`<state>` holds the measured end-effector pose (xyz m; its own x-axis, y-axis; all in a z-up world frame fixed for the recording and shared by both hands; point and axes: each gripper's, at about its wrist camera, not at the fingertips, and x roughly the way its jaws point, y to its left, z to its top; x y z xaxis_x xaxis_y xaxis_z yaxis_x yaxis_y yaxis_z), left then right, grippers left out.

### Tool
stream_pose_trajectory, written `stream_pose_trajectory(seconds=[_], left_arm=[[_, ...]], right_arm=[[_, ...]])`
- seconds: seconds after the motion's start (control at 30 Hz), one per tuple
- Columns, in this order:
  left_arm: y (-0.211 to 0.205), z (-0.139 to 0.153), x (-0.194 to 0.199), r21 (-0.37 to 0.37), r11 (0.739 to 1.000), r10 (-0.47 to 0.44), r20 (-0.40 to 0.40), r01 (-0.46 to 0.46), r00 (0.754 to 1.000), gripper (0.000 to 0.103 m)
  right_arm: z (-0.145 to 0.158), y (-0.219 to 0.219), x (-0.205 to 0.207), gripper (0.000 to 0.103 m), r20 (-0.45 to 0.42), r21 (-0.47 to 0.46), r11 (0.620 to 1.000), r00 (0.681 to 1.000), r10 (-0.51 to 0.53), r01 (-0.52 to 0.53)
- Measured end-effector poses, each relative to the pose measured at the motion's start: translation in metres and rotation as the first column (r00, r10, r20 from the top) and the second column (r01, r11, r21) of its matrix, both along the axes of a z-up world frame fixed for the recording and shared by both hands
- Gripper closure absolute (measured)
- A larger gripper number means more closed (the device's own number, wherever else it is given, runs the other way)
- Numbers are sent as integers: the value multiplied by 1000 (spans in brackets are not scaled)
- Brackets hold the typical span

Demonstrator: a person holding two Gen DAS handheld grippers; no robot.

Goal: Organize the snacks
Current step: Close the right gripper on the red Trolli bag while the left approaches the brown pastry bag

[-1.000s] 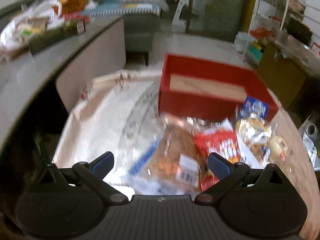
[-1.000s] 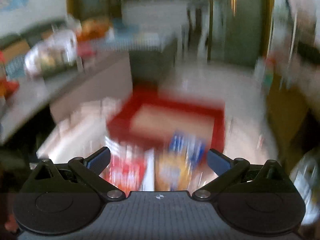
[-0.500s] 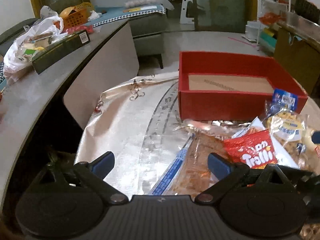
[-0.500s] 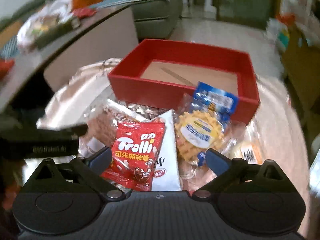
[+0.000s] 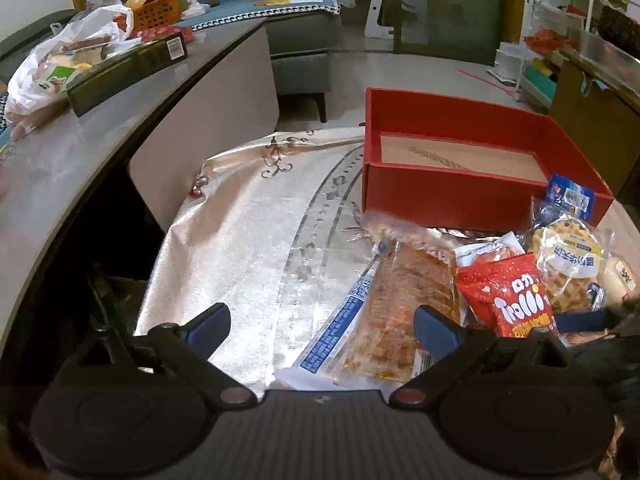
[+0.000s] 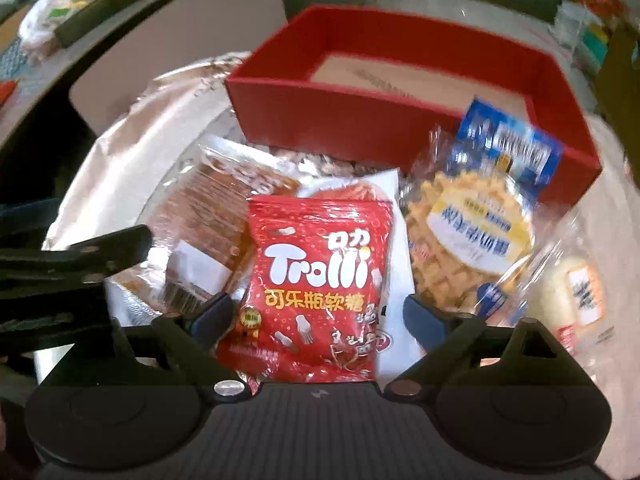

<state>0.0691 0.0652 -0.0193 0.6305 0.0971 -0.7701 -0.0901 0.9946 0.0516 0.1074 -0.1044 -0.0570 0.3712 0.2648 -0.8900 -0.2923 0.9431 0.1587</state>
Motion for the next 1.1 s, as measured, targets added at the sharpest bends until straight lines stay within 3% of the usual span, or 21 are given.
stream_pose_trajectory(seconds=[0.07, 0.17, 0.27, 0.53, 0.7, 0.77, 0.83, 0.9, 1.0, 1.1], left_arm=[[2, 0, -1, -12, 1000, 2, 1, -2, 1000, 10], [4, 2, 0, -14, 1000, 3, 3, -3, 1000, 10], [3, 5, -1, -21, 1000, -10, 16, 10, 1000, 10], [-10, 7, 2, -45, 997, -58, 16, 59, 998, 10], [-36, -8, 14, 18, 993, -113, -21, 113, 993, 9], [-44, -17, 20, 75, 991, -108, -42, 110, 993, 9], [-44, -27, 25, 87, 991, -95, -77, 102, 992, 9], [-38, -32, 28, 39, 996, -82, -93, 85, 992, 12], [-28, -30, 29, -48, 997, -66, -99, 62, 993, 25], [-26, -30, 28, -63, 996, -73, -90, 68, 993, 30]], right_arm=[[-14, -8, 6, 0, -96, 51, 998, 994, -42, 47], [-14, -16, 3, 3, -97, 90, 994, 994, -47, 56], [-3, -28, -1, 29, -72, 111, 993, 997, -39, 47], [25, -51, -30, 29, 37, 25, 999, 999, 36, -37], [15, -61, -36, 28, 24, -29, 999, 999, 39, -39], [11, -58, -36, 28, 32, -56, 997, 998, 54, -52], [7, -57, -34, 26, 39, -62, 997, 998, 50, -48], [6, -63, -33, 13, 38, -32, 999, 999, 24, -23], [-4, -64, -25, 0, -6, 38, 999, 1000, -13, 13], [-17, -63, -19, 0, -62, 33, 998, 997, -46, 49]])
